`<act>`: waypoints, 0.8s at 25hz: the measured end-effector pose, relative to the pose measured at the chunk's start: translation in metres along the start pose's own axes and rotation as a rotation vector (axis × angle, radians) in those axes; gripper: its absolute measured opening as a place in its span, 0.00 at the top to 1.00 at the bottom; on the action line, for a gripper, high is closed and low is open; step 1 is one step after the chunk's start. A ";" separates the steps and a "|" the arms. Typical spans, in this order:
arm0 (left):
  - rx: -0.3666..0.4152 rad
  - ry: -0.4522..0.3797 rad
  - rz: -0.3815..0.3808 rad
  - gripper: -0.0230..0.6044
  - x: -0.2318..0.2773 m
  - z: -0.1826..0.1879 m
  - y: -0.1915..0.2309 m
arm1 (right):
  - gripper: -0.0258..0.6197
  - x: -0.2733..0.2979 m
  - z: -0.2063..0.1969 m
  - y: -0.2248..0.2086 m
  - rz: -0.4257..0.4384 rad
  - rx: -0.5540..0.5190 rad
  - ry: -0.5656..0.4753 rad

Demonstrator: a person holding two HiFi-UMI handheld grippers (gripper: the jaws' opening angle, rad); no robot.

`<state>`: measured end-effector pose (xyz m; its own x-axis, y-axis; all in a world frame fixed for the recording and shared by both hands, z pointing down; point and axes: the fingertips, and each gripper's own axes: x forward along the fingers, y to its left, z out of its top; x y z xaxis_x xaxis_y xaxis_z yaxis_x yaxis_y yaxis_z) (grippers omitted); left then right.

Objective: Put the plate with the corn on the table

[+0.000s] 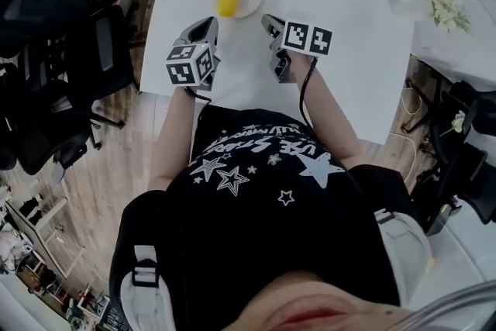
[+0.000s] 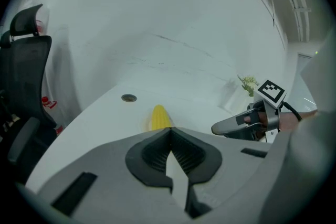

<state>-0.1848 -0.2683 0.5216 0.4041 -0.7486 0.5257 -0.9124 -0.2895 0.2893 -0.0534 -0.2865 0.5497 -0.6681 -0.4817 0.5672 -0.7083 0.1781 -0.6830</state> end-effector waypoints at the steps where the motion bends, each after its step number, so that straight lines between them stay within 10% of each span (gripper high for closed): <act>1: -0.006 -0.006 0.011 0.95 -0.003 -0.003 -0.004 | 0.94 -0.005 -0.001 0.000 0.012 -0.011 0.006; 20: -0.180 -0.104 0.300 0.95 -0.104 -0.085 -0.052 | 0.95 -0.041 -0.072 0.023 0.247 -0.260 0.229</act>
<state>-0.1742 -0.1248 0.5205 0.1029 -0.8433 0.5274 -0.9597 0.0553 0.2757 -0.0588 -0.2008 0.5438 -0.8378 -0.1995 0.5082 -0.5345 0.4893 -0.6891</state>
